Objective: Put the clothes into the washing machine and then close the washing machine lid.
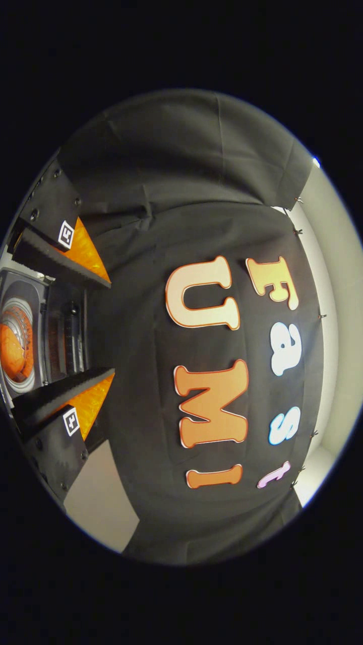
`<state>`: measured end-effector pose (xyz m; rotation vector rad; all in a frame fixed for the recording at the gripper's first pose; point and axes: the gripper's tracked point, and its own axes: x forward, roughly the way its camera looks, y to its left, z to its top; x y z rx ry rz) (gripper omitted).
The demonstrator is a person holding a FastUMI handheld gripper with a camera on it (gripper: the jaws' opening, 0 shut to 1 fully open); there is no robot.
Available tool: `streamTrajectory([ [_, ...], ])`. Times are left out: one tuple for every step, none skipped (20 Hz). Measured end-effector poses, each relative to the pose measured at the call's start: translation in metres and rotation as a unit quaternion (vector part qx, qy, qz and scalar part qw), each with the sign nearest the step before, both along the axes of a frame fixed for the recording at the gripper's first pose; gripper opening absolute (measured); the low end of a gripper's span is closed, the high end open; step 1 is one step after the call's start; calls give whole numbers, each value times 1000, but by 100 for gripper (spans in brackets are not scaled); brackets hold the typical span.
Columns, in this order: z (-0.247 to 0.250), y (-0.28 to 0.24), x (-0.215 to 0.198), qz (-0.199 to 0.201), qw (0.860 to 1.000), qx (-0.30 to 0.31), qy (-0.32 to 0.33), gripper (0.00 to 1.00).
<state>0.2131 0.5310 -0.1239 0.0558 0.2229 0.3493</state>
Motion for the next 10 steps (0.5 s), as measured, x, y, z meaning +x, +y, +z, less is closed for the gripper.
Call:
streamTrajectory([
  [7,-2,13,-2,1000,-7,-7,98],
  [10,-3,26,-2,1000,-14,-12,98],
  [7,-4,38,0,1000,-18,-10,98],
  [4,-5,52,3,1000,-18,-4,98],
  [-2,-5,65,7,1000,-14,3,98],
  [-12,-5,81,8,1000,-12,12,98],
  [-25,-8,96,7,1000,-14,25,98],
  [-40,-7,111,7,999,-19,36,98],
  [-52,-7,124,8,999,-27,46,98],
  [-63,-8,135,6,998,-31,55,98],
])
